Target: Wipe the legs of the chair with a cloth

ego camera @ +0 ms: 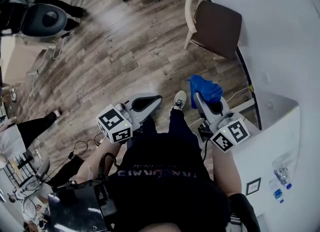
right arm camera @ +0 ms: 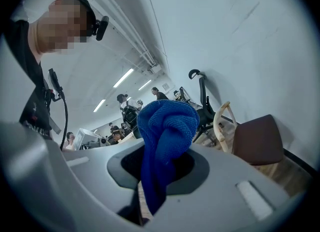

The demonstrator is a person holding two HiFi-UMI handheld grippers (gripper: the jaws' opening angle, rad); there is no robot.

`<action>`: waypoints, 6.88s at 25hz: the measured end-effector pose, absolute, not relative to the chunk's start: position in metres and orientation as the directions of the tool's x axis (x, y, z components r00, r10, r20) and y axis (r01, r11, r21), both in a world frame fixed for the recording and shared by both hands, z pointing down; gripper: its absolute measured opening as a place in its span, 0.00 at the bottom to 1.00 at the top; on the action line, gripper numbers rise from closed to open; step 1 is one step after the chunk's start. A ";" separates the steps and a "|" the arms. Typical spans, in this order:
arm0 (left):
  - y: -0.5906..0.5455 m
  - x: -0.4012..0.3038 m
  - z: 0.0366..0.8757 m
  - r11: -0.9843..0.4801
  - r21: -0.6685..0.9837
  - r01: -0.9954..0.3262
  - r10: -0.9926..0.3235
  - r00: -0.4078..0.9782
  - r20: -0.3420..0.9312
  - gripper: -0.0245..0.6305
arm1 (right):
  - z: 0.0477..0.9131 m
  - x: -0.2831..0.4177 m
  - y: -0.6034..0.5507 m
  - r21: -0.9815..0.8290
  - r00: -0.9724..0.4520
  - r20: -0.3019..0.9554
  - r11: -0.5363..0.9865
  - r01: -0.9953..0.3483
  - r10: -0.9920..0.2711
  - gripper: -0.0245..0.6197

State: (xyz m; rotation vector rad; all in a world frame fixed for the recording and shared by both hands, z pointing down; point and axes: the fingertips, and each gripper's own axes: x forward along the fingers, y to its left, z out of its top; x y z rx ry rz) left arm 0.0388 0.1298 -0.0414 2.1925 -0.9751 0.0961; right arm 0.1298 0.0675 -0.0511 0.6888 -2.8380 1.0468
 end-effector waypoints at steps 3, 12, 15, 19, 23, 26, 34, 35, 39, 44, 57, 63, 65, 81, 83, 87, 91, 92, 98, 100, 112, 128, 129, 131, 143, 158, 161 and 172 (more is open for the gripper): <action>0.114 0.023 -0.040 -0.456 0.549 -0.701 -0.648 0.684 0.336 0.04 | -0.041 0.133 0.055 -0.611 -0.888 0.206 0.655 -0.444 -0.410 0.15; 0.085 -0.041 0.010 -0.445 0.538 -0.716 -0.635 0.676 0.373 0.04 | -0.003 0.127 0.028 -0.578 -0.813 0.260 0.590 -0.564 -0.522 0.15; 0.075 -0.060 0.032 -0.451 0.537 -0.713 -0.621 0.683 0.385 0.04 | 0.017 0.118 0.020 -0.582 -0.790 0.275 0.559 -0.591 -0.548 0.15; 0.070 -0.078 0.071 -0.445 0.548 -0.709 -0.603 0.689 0.402 0.04 | 0.054 0.107 0.012 -0.566 -0.770 0.312 0.542 -0.621 -0.557 0.15; 0.064 -0.087 0.116 -0.505 0.466 -0.726 -0.561 0.687 0.462 0.04 | 0.098 0.102 -0.001 -0.561 -0.753 0.349 0.519 -0.644 -0.558 0.15; 0.057 -0.091 0.146 -0.542 0.408 -0.735 -0.541 0.676 0.500 0.04 | 0.129 0.097 -0.013 -0.564 -0.753 0.371 0.513 -0.648 -0.543 0.15; 0.036 -0.086 0.196 -0.543 0.381 -0.748 -0.584 0.663 0.469 0.04 | 0.206 0.097 -0.039 -0.553 -0.765 0.393 0.533 -0.640 -0.511 0.15; 0.033 -0.087 0.203 -0.560 0.359 -0.747 -0.587 0.663 0.464 0.04 | 0.217 0.095 -0.043 -0.547 -0.766 0.397 0.539 -0.640 -0.506 0.15; 0.031 -0.095 0.234 -0.590 0.330 -0.737 -0.591 0.673 0.445 0.04 | 0.248 0.080 -0.050 -0.502 -0.773 0.403 0.588 -0.634 -0.490 0.15; 0.026 -0.091 0.283 -0.659 0.315 -0.683 -0.559 0.725 0.403 0.04 | 0.286 0.076 -0.053 -0.414 -0.747 0.434 0.625 -0.662 -0.504 0.15; 0.000 -0.076 0.389 -0.777 0.277 -0.565 -0.502 0.822 0.269 0.04 | 0.399 0.078 -0.079 -0.330 -0.731 0.396 0.657 -0.677 -0.555 0.15; 0.002 -0.054 0.446 -0.755 0.453 -0.474 -0.422 0.880 0.217 0.04 | 0.446 0.057 -0.123 -0.309 -0.756 0.346 0.693 -0.651 -0.556 0.15; 0.002 -0.050 0.460 -0.771 0.443 -0.458 -0.400 0.889 0.223 0.04 | 0.460 0.053 -0.133 -0.298 -0.766 0.339 0.710 -0.638 -0.546 0.15; -0.053 -0.054 0.496 -0.834 0.292 -0.468 -0.410 0.880 0.241 0.04 | 0.553 0.049 -0.162 -0.233 -0.822 0.286 0.796 -0.559 -0.493 0.15; -0.054 -0.057 0.496 -0.830 0.292 -0.476 -0.417 0.876 0.241 0.04 | 0.569 0.049 -0.162 -0.246 -0.820 0.297 0.791 -0.560 -0.488 0.15; -0.057 -0.062 0.496 -0.813 0.316 -0.489 -0.434 0.871 0.230 0.04 | 0.606 0.048 -0.161 -0.264 -0.822 0.321 0.789 -0.555 -0.471 0.15; -0.059 -0.068 0.504 -0.790 0.350 -0.504 -0.446 0.863 0.237 0.04 | 0.655 0.045 -0.162 -0.292 -0.812 0.358 0.771 -0.566 -0.461 0.15; -0.058 -0.069 0.505 -0.787 0.356 -0.504 -0.445 0.863 0.239 0.04 | 0.668 0.045 -0.162 -0.304 -0.808 0.370 0.762 -0.571 -0.458 0.15; -0.049 -0.078 0.509 -0.793 0.334 -0.510 -0.434 0.857 0.277 0.04 | 0.755 0.048 -0.165 -0.343 -0.764 0.481 0.710 -0.615 -0.430 0.15; -0.046 -0.083 0.509 -0.791 0.330 -0.515 -0.436 0.853 0.288 0.04 | 0.782 0.049 -0.165 -0.341 -0.742 0.528 0.697 -0.631 -0.413 0.15; -0.042 -0.106 0.510 -0.776 0.300 -0.555 -0.469 0.826 0.314 0.04 | 0.867 0.049 -0.170 -0.348 -0.621 0.715 0.606 -0.715 -0.323 0.16; -0.053 -0.075 0.508 -0.838 0.273 -0.472 -0.412 0.876 0.249 0.04 | 0.693 0.055 -0.158 -0.338 -0.754 0.434 0.686 -0.644 -0.493 0.16; -0.056 -0.071 0.508 -0.841 0.280 -0.463 -0.406 0.882 0.241 0.04 | 0.672 0.055 -0.155 -0.331 -0.765 0.402 0.699 -0.634 -0.504 0.16; -0.058 -0.061 0.509 -0.848 0.291 -0.443 -0.387 0.893 0.231 0.04 | 0.630 0.054 -0.149 -0.308 -0.783 0.343 0.726 -0.615 -0.518 0.16; -0.058 -0.043 0.508 -0.862 0.292 -0.415 -0.359 0.905 0.226 0.04 | 0.495 0.083 -0.147 -0.263 -0.804 0.211 0.760 -0.594 -0.555 0.16; -0.061 -0.030 0.505 -0.869 0.281 -0.408 -0.360 0.910 0.207 0.04 | 0.501 0.293 -0.162 -0.271 -0.454 0.272 0.385 -0.882 -0.848 0.16; -0.057 -0.021 0.504 -0.881 0.267 -0.390 -0.342 0.916 0.209 0.04 | 0.511 0.337 -0.168 -0.280 -0.366 0.283 0.288 -0.916 -0.887 0.16; -0.042 -0.002 0.503 -0.921 0.173 -0.349 -0.297 0.917 0.267 0.04 | 0.543 0.355 -0.179 -0.290 -0.356 0.279 0.275 -0.917 -0.892 0.16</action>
